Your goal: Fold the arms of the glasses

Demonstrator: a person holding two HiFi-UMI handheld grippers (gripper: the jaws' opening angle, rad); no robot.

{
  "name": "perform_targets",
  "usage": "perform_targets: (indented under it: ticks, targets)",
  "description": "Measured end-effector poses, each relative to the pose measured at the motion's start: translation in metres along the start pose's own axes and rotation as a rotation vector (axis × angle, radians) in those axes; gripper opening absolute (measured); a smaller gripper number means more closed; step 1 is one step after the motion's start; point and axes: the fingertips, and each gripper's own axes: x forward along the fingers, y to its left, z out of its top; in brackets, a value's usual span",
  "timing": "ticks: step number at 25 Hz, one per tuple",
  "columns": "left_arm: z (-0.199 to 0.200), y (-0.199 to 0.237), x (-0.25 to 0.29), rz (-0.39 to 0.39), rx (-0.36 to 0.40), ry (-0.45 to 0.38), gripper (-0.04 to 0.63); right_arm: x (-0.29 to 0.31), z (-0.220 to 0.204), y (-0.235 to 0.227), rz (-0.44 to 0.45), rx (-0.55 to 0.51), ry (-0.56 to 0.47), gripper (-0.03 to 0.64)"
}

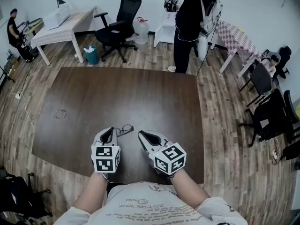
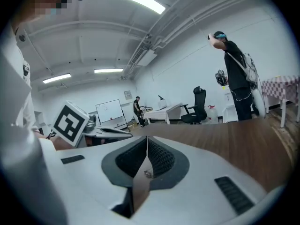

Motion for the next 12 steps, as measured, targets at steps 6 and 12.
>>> perform_targets:
  ticks: [6, 12]
  targets:
    - [0.045, -0.006, -0.037, 0.046, 0.007, -0.111, 0.014, 0.016, 0.050, -0.001, -0.057, 0.030, -0.131, 0.015]
    - [0.043, -0.012, -0.047, 0.040, -0.015, -0.117, 0.014, 0.017, 0.065, 0.022, -0.058, -0.023, -0.187, 0.012]
